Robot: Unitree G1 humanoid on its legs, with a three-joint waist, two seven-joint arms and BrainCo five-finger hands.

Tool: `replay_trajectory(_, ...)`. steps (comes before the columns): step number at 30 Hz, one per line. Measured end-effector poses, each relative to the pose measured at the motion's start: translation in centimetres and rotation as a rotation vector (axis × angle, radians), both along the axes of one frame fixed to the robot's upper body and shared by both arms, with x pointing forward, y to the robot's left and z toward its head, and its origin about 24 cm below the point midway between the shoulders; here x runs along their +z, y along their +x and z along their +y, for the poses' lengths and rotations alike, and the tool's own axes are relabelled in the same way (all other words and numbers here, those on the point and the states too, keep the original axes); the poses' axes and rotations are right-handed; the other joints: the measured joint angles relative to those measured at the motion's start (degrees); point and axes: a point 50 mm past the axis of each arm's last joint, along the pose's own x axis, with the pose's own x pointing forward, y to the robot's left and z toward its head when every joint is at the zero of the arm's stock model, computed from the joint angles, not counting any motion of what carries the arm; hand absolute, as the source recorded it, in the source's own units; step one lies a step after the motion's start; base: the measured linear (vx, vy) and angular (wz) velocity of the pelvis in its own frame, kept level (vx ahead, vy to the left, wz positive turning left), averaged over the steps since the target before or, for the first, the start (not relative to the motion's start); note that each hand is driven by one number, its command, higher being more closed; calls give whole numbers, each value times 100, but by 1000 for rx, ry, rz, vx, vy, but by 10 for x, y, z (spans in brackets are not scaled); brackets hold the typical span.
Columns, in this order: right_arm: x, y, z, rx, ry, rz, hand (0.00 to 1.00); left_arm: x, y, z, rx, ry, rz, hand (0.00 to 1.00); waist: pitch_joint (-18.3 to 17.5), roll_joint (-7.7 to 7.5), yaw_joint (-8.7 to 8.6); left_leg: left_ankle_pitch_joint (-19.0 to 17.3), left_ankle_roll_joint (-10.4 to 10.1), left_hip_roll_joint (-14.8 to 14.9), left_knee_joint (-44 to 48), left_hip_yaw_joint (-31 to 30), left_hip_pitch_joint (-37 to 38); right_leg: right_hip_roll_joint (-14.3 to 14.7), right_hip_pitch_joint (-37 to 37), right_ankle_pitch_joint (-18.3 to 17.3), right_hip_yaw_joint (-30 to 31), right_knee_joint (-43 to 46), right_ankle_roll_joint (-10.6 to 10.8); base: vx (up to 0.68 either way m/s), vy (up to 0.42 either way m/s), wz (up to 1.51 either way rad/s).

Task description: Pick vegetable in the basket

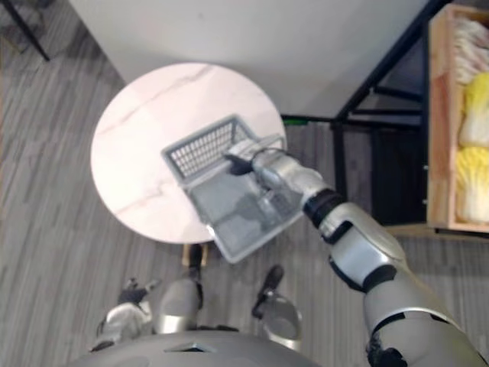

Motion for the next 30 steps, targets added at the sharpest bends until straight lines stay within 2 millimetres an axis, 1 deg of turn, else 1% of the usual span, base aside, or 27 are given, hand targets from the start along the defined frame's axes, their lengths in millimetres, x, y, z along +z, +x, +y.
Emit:
replay_trajectory(1,-1,-4,2,16,7,9,100,0,-1,1,0,1,5,0,-65,-53,-53,-22,-27,38,0,68,27,44,14,12,40,-48,-14,-6,-21,-17)
replay_trajectory(2,-2,-7,3,32,2,19,100,0,-1,3,0,5,7,0,-94,-80,-110,-52,-39,70,0,93,73,81,54,13,56,-70,-15,-12,-20,-15)
replay_trajectory(3,-4,-10,1,35,3,26,100,0,-1,3,-3,6,8,0,-115,-87,-126,-79,-48,81,0,100,103,95,81,14,64,-79,-14,-14,-12,-18)
replay_trajectory(4,-11,-16,-3,35,11,48,100,0,-2,3,-15,11,13,0,-174,-106,-122,-115,-65,90,-1,154,185,115,114,23,144,-94,-17,-8,-2,-26)
replay_trajectory(7,-32,-32,-11,30,19,116,100,-1,-6,2,-25,13,36,0,-304,-98,-144,-193,-63,81,-27,333,354,119,182,53,326,-160,22,-6,7,-31)
replay_trajectory(8,-40,-40,-13,34,22,148,100,-2,-9,3,-23,13,45,0,-352,-86,-264,-243,-74,70,-29,411,376,113,179,78,381,-202,38,4,15,-24)
replay_trajectory(10,-45,-47,-16,45,27,168,100,-3,-12,4,-26,15,54,0,-360,-82,-356,-277,-89,59,-29,445,382,113,168,94,457,-245,40,9,13,-16)
replay_trajectory(11,-47,-53,-20,51,29,191,100,-3,-14,4,-40,21,59,0,-361,-82,-427,-284,-88,51,-27,471,384,114,165,106,505,-269,57,23,9,-16)
replay_trajectory(12,-50,-58,-27,51,24,209,100,-3,-14,4,-48,23,63,0,-365,-83,-436,-295,-88,47,-23,519,403,114,167,133,542,-288,67,39,8,-13)
replay_trajectory(15,-54,-68,-35,66,14,233,100,-4,-19,4,-49,19,75,0,-394,-79,-439,-298,-62,42,0,628,480,128,176,207,662,-352,39,65,-4,-21)
replay_trajectory(17,-56,-77,-43,68,-3,252,100,-5,-22,4,-66,17,92,0,-474,-55,-474,-298,-62,35,1,627,479,134,178,209,661,-359,35,66,-7,-4)
replay_trajectory(19,-59,-86,-60,42,0,288,100,-6,-28,3,-78,9,110,0,-591,-33,-505,-298,-61,26,1,607,488,144,203,209,645,-362,34,94,-12,3)
replay_trajectory(21,-56,-86,-66,24,13,289,100,-8,-36,4,-71,8,129,0,-620,-30,-571,-298,-62,24,1,597,519,143,251,209,632,-370,35,58,-6,2)
replay_trajectory(23,-51,-89,-79,0,24,286,100,-10,-45,3,-87,3,164,0,-653,-21,-610,-299,-64,18,1,612,578,142,303,207,651,-384,35,31,-4,-3)
replay_trajectory(25,-50,-90,-85,-11,18,284,100,-10,-47,3,-89,0,170,0,-665,-19,-660,-303,-69,25,1,620,579,151,300,207,658,-385,35,0,0,0)
replay_trajectory(27,-51,-91,-88,-26,23,287,100,-10,-48,3,-88,0,173,0,-668,-17,-696,-315,-70,36,1,650,580,164,282,207,686,-385,34,-19,-1,-10)
replay_trajectory(30,-55,-95,-90,-28,22,305,100,-11,-53,3,-85,-3,182,0,-676,-9,-692,-391,-75,42,2,911,729,183,264,211,921,-369,41,-16,8,-36)
